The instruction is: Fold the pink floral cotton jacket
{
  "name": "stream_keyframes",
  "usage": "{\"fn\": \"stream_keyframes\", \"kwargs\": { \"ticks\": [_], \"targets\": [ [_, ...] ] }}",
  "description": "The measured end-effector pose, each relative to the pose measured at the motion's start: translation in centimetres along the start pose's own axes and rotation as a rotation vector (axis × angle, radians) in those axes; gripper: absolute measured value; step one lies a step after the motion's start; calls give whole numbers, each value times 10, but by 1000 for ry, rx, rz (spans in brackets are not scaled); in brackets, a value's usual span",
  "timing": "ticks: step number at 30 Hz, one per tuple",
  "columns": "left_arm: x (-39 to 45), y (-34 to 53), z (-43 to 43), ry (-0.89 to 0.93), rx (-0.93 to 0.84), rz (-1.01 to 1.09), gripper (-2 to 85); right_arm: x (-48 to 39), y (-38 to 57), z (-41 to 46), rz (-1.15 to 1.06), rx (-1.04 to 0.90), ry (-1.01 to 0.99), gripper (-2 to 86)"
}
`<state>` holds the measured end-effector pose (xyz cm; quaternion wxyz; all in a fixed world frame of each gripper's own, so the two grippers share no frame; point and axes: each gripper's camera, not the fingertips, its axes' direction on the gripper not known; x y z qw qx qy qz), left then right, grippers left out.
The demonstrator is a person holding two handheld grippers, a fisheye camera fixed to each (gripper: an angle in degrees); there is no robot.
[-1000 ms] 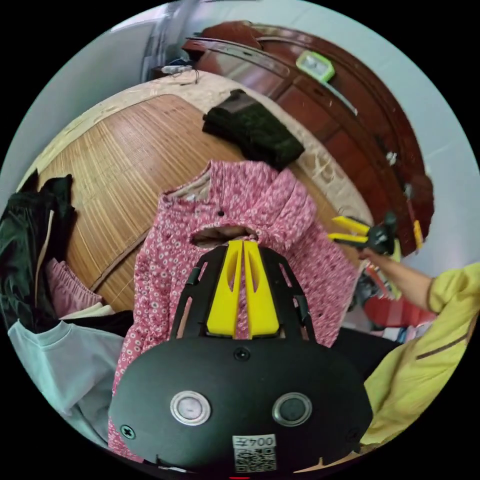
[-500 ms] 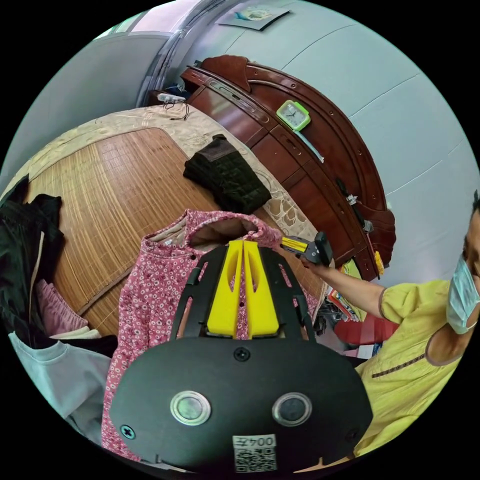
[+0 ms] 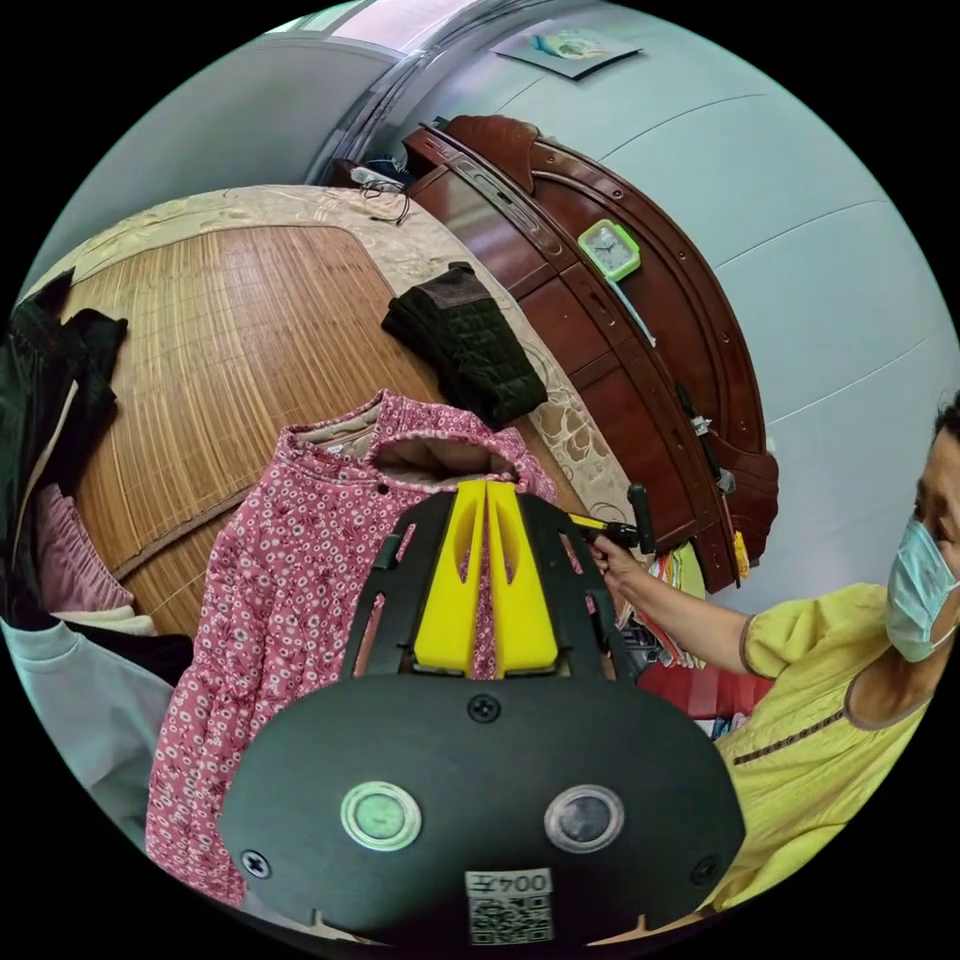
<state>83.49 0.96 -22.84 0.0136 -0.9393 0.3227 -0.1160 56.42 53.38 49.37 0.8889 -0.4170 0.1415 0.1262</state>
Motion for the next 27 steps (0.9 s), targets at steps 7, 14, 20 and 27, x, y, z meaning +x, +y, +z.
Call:
{"fn": "stream_keyframes", "kwargs": {
  "ticks": [7, 14, 20, 27],
  "targets": [
    [-23, 53, 33, -284, -172, 33, 1, 14, -8, 14, -86, -17, 149, 69],
    [-67, 139, 37, -407, -231, -95, 3, 3, 12, -34, -106, 117, 99, 83],
    [-23, 142, 52, -409, -77, 80, 14, -72, -20, -21, -378, 172, 142, 102],
    [-52, 180, 111, -513, -244, 48, 21, -95, -61, 51, -495, -66, 324, 108]
  ]
}}
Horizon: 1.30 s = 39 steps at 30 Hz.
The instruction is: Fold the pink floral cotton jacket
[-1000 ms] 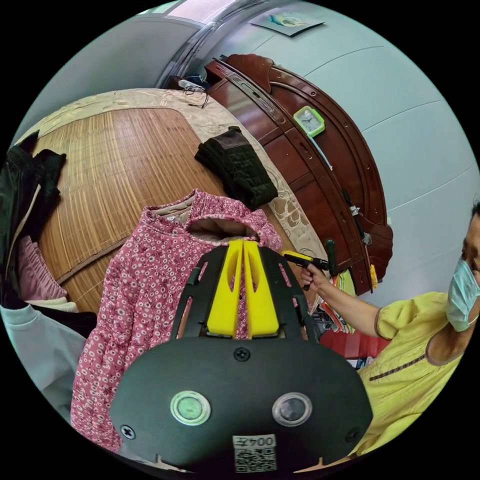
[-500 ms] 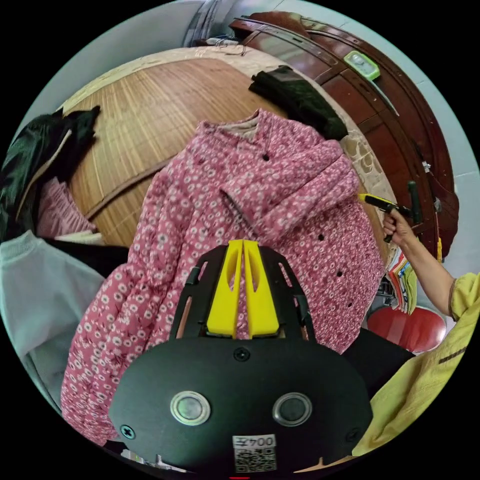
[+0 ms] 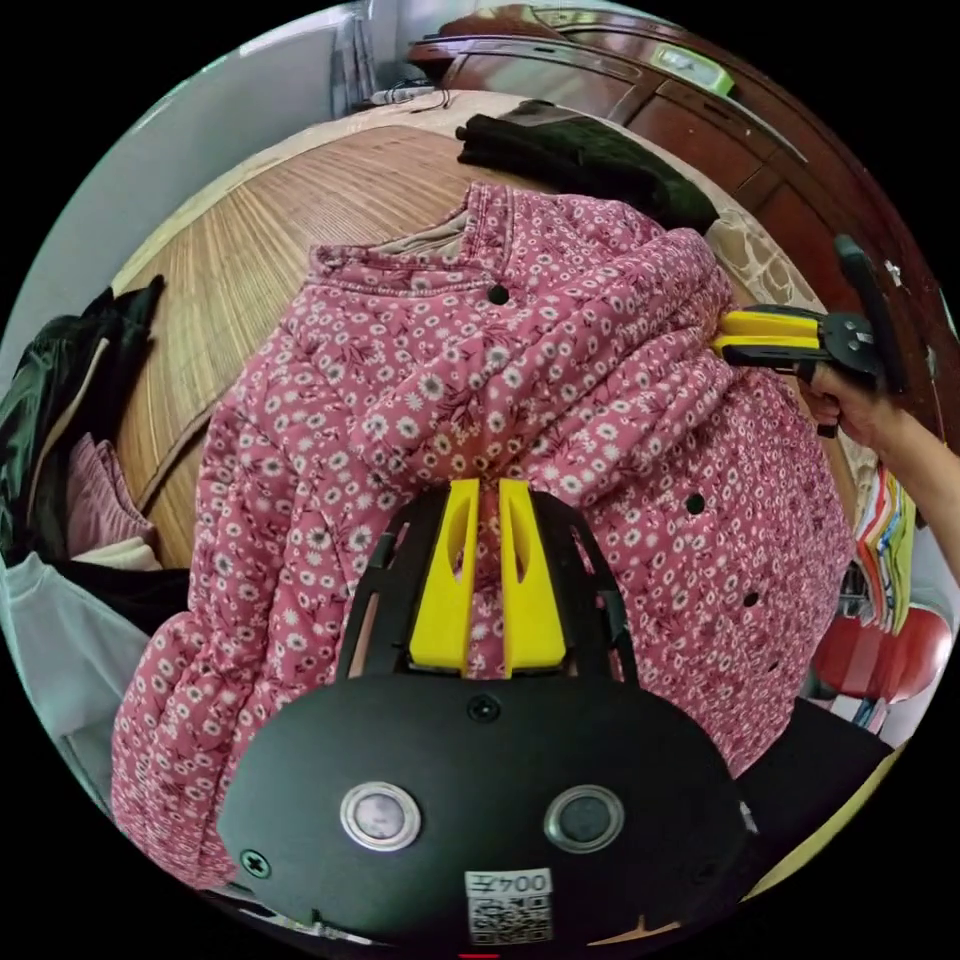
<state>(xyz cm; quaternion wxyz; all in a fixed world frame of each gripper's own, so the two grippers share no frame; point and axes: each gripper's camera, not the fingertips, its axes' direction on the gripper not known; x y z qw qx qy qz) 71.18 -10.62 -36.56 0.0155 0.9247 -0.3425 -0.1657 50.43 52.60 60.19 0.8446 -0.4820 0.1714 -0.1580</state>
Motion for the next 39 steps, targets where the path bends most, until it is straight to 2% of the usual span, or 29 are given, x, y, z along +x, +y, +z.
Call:
{"fn": "stream_keyframes", "kwargs": {
  "ticks": [2, 6, 10, 14, 17, 20, 24, 27, 30, 36, 39],
  "targets": [
    [-9, 10, -9, 64, 0, -55, 22, 7, -9, -16, 22, -10, -11, 108],
    [-14, 66, -54, 160, 175, -98, 24, 8, 18, -59, 29, 71, -63, 100],
    [-17, 155, -68, 259, 187, -228, 28, -15, 87, -75, 116, -41, -321, 91],
    [-29, 280, -78, 228, 119, -456, 39, -71, 162, -59, 141, -263, -392, 82],
    [-52, 367, -98, 151, 108, -648, 60, -99, 192, -37, 160, -377, -369, 76],
    [-84, 440, -127, 83, 160, -816, 75, -107, 197, -31, 159, -301, -302, 68],
    [-135, 512, -155, 90, 329, -1013, 95, -104, 182, -30, 157, -343, -314, 75],
    [-165, 548, -156, 176, 499, -1145, 113, -96, 177, -30, 175, -342, -350, 76],
    [-183, 570, -147, 228, 596, -1229, 125, -93, 170, -30, 169, -352, -356, 76],
    [-184, 589, -133, 306, 709, -1230, 131, -94, 155, -30, 167, -400, -324, 72],
    [-181, 600, -127, 343, 753, -1242, 118, -100, 144, -29, 99, -436, -301, 73]
  ]
}}
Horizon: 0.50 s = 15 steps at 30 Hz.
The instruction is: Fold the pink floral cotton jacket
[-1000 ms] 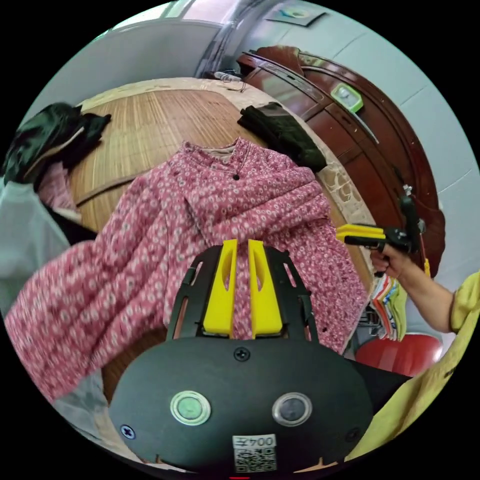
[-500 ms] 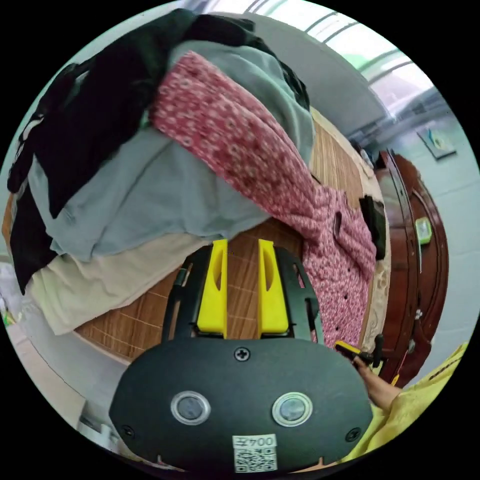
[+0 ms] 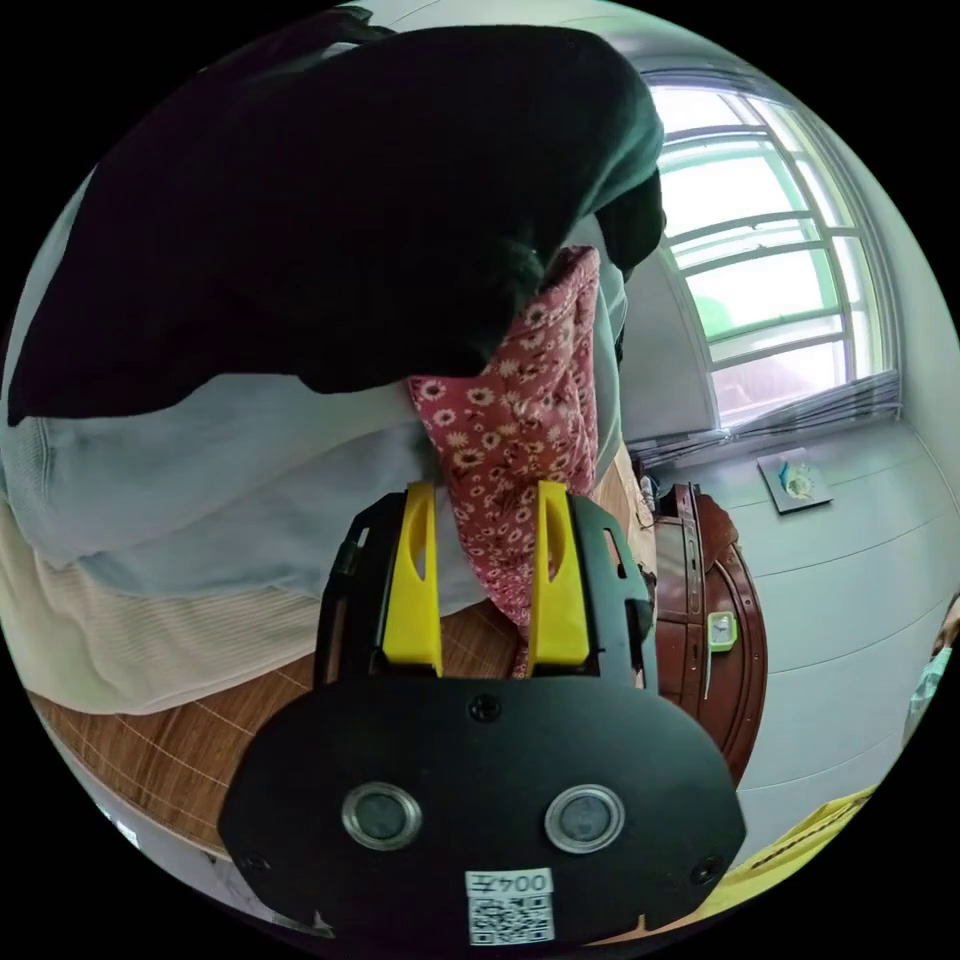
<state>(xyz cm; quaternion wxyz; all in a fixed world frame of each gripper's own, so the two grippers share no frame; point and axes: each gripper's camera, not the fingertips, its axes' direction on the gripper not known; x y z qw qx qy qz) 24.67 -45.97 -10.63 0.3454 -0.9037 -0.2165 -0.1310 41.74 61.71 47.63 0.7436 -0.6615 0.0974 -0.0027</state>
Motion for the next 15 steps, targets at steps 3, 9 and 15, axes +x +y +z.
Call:
{"fn": "stream_keyframes", "kwargs": {
  "ticks": [3, 9, 15],
  "targets": [
    [-5, 5, -3, 32, 2, 0, 75, 0, -7, -1, 8, -31, 21, 69],
    [45, 28, -28, 39, 32, 147, 46, 5, -10, -1, 46, -47, 9, 56],
    [193, 78, -50, -64, 65, 572, 43, 7, -1, 2, 37, -12, 17, 58]
  ]
}}
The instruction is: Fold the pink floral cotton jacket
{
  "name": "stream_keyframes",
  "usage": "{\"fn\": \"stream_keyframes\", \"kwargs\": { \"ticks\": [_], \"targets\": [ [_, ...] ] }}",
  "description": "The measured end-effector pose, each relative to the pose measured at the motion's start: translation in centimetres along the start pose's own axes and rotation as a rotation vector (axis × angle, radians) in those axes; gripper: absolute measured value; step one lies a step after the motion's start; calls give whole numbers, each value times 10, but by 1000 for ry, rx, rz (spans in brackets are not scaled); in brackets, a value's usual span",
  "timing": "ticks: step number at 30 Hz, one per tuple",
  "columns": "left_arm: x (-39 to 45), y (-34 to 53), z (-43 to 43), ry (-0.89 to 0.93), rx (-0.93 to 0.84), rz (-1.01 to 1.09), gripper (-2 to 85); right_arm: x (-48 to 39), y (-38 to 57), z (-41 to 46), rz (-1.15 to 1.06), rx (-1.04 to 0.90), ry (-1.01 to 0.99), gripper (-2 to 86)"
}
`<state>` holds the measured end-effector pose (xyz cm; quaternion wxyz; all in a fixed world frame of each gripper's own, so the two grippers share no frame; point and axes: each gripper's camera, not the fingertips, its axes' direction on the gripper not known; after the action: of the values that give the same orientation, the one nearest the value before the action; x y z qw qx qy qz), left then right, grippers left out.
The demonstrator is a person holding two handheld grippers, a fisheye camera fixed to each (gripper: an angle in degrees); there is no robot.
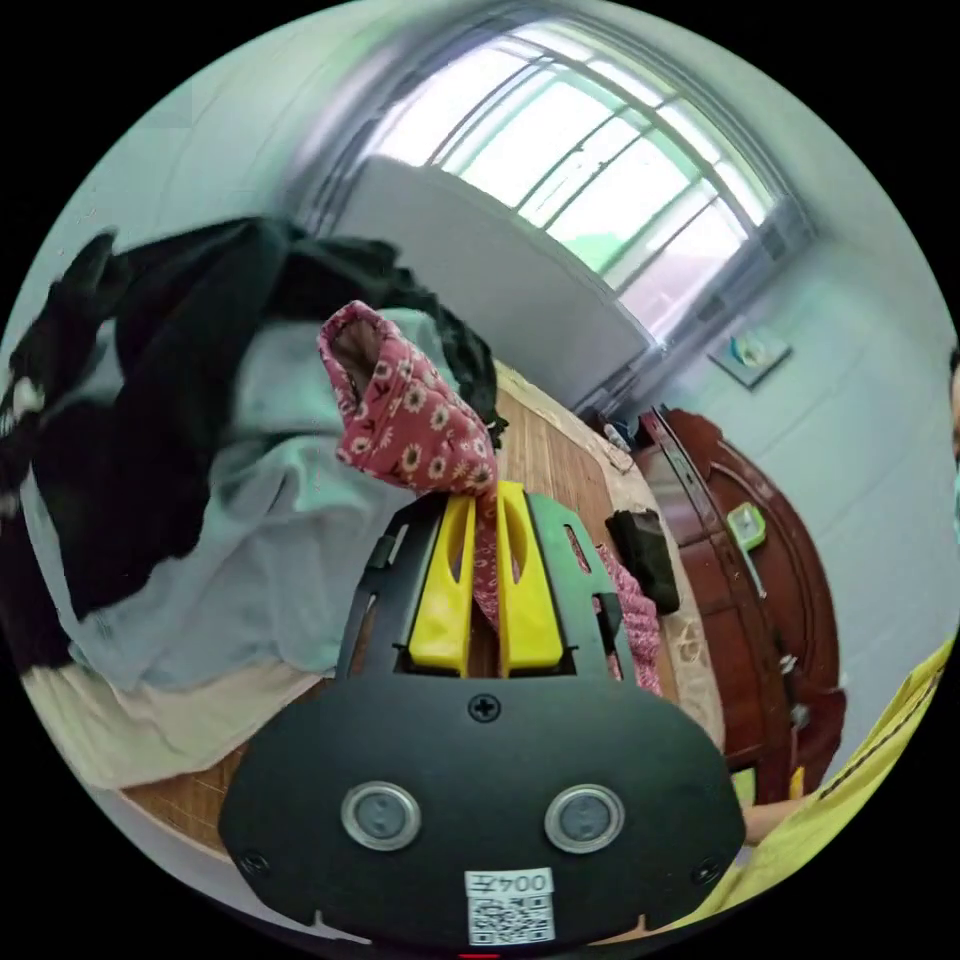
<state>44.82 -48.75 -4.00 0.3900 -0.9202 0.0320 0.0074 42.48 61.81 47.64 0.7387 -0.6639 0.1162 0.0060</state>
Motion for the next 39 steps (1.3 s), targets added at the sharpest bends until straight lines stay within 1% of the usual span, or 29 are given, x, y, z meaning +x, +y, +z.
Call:
{"fn": "stream_keyframes", "kwargs": {
  "ticks": [1, 3, 4, 6, 7, 9, 10, 14, 16, 17, 18, 20, 22, 23, 24, 25, 26, 30, 32, 35, 39],
  "targets": [
    [19, -4, 0, -5, 4, 58, 43, 0, 3, 1, -5, 11, 3, 57],
    [92, -14, 4, -14, 12, 270, 42, 4, 7, 3, -1, 23, -7, 55],
    [109, -15, 6, -19, 15, 309, 41, 7, 10, 4, 7, 28, -23, 53],
    [174, -13, 22, -34, 20, 434, 40, 14, 13, 6, 22, 31, -57, 50],
    [189, -10, 26, -34, 21, 460, 40, 19, 15, 8, 31, 33, -82, 48],
    [249, 6, 52, -11, 4, 567, 42, 27, 19, 10, 35, 36, -118, 47],
    [264, 12, 60, -1, -2, 592, 43, 32, 22, 12, 38, 40, -143, 47],
    [360, 63, 129, 117, -98, 787, 66, 49, 35, 20, 55, 57, -227, 52],
    [393, 89, 169, 184, -191, 872, 83, 55, 43, 23, 53, 72, -255, 59],
    [412, 104, 193, 208, -269, 921, 94, 58, 48, 25, 47, 85, -279, 67],
    [428, 116, 210, 240, -339, 937, 107, 59, 51, 25, 44, 93, -293, 72],
    [445, 129, 221, 307, -408, 955, 118, 68, 63, 21, 36, 132, -354, 90],
    [451, 138, 218, 323, -402, 981, 121, 75, 72, 12, 39, 192, -387, 103],
    [449, 144, 217, 299, -406, 994, 121, 82, 76, 4, 45, 239, -407, 108],
    [441, 150, 220, 241, -439, 999, 121, 86, 77, -1, 51, 265, -417, 109],
    [435, 153, 223, 206, -457, 1000, 121, 95, 77, -10, 70, 323, -444, 112],
    [420, 157, 229, 131, -491, 993, 122, 106, 75, -20, 96, 380, -478, 116],
    [352, 155, 246, -145, -590, 866, 124, 137, 47, -43, 172, 525, -542, 125],
    [330, 149, 252, -224, -607, 804, 124, 145, 16, -58, 153, 581, -530, 132],
    [305, 139, 266, -279, -635, 676, 123, 144, -25, -72, 140, 607, -442, 147],
    [291, 129, 290, -269, -639, 542, 123, 140, -54, -74, 166, 579, -389, 155]
  ]
}}
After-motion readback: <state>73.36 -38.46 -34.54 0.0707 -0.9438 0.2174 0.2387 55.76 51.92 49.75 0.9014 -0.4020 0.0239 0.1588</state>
